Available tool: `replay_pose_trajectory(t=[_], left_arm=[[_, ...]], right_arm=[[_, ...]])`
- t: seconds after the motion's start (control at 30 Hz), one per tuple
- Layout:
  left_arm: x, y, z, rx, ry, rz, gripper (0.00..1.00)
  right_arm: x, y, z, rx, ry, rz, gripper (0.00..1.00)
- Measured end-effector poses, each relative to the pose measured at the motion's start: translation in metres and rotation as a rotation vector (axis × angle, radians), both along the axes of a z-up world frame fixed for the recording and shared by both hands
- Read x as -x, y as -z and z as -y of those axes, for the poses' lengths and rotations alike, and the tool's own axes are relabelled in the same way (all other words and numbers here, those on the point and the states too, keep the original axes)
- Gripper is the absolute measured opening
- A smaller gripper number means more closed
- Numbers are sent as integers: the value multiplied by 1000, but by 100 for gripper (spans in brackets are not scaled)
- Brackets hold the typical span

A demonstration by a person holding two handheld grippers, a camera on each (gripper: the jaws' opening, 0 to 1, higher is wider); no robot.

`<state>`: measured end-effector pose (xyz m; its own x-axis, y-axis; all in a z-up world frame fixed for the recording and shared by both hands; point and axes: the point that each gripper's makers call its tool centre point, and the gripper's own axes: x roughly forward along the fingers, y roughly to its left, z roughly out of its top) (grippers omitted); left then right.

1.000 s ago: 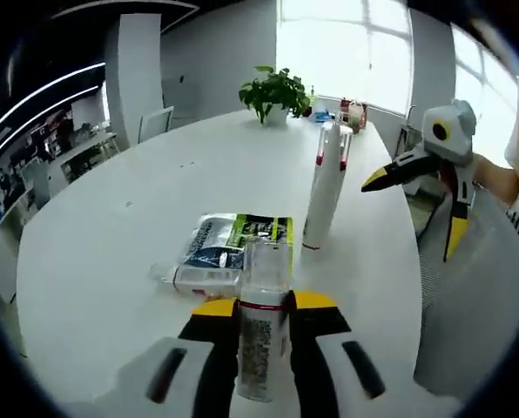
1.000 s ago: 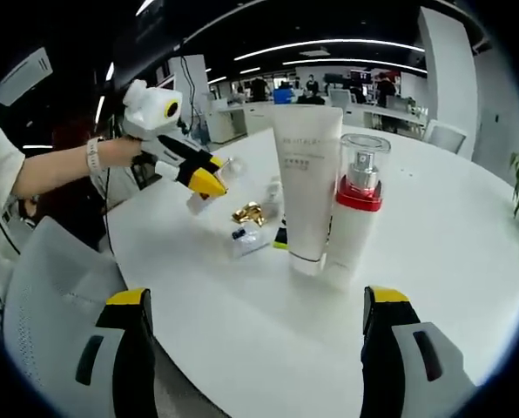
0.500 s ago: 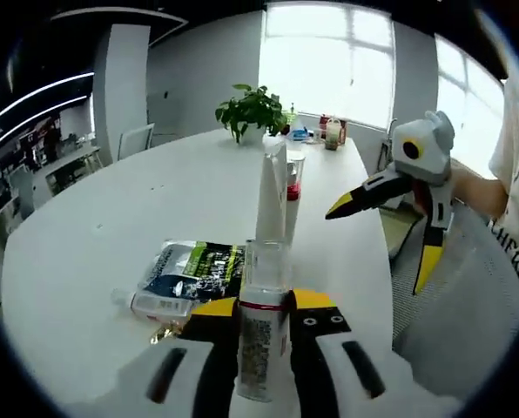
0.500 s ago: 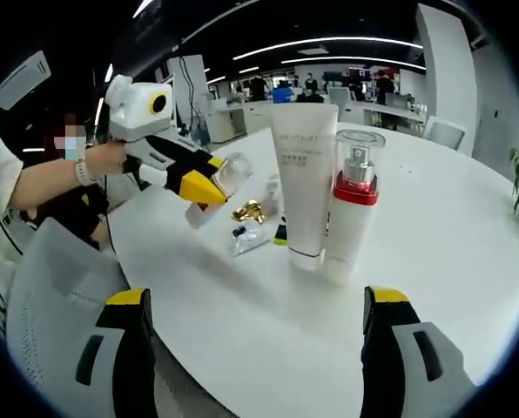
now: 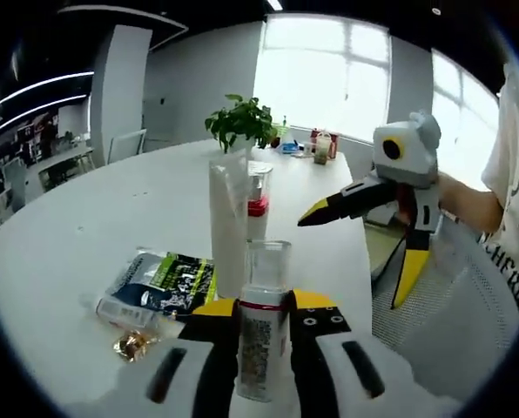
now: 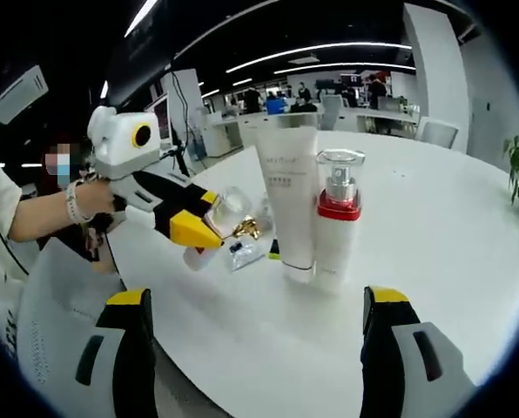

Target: Arrange the skincare products in the storage area until every visible bottle or jar stands upright without overlapping.

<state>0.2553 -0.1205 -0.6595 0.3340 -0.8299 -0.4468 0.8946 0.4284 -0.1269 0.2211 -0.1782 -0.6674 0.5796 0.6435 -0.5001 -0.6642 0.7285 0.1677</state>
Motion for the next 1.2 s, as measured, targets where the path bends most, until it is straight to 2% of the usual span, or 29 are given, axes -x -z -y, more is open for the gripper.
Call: replay_pose_trajectory(t=[0.13,0.2,0.3,0.43,0.63,0.73,0.8,0.9,1.03,1.2], left_arm=[[3,6,4,10,-13,-14,16],[5,3,7,23,-22,-20,16],[4,1,12,60,-54,-29,16],[9,1,24,64,-46,-24,16],[4,1,36,81,-63,-30,16],[3,4,45,93,-60,-36,16],[10,2,54,106,-41,-32,16],[13,2,58,134,-24,-38,16],[13,5,61,188,-22,-68,16],[16,-1,66,244,-21,-86,16]], right_arm=[[-1,-2,2,-27,16,-7,97],[0,-4,3,-35,15,-11,92],[-1,-11,1,-110,36,-10,88],[-2,-21,-2,-227,64,-35,79],[-9,-25,0,-306,98,-40,65],[-15,-31,0,-414,131,-69,59],[-19,-33,3,-458,151,-76,54],[-21,-29,4,-455,163,-84,49],[-22,-29,3,-504,208,-99,42],[-23,-23,2,-491,235,-109,38]])
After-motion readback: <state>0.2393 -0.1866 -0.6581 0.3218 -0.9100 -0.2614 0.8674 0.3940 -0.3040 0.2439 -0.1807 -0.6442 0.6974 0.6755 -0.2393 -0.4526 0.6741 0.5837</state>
